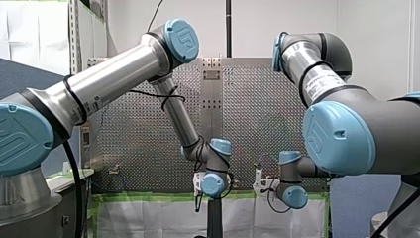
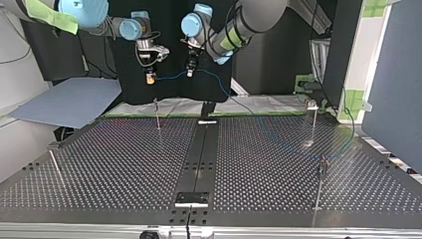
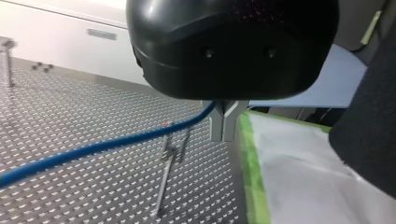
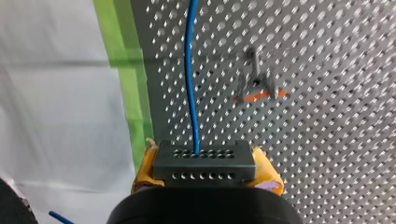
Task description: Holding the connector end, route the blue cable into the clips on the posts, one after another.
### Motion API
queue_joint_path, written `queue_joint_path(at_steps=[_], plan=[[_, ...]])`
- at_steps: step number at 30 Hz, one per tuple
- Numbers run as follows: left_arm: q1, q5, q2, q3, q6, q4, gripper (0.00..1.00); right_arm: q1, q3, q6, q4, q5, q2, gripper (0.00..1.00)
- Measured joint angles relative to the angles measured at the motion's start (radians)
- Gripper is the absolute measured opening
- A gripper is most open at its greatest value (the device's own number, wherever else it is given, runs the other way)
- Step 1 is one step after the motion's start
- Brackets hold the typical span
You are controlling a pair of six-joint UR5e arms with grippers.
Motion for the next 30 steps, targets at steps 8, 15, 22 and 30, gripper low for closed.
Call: queue_joint_path(at_steps=[8,15,22,30], plan=[[-0.015,-0.033,-0.024,0.067,0.000,-0.027,0.00,-0.073,-0.001,-0.037,0.011,-0.052,0.004,0.00],[-0.009,-0.044,-0.035,0.132,0.002,-0.053,0.00,-0.092,-0.005,-0.084,0.037,-0.092,-0.004,0.00],[-0.005,-0.032,-0.091,0.210,0.004,-0.105,0.00,-0.096,-0.008,-0.114,0.092,-0.129,-0.060,0.00],[-0.014,-0.031,-0.106,0.290,0.003,-0.121,0.00,-0.096,-0.009,-0.094,0.161,-0.163,-0.107,0.00]])
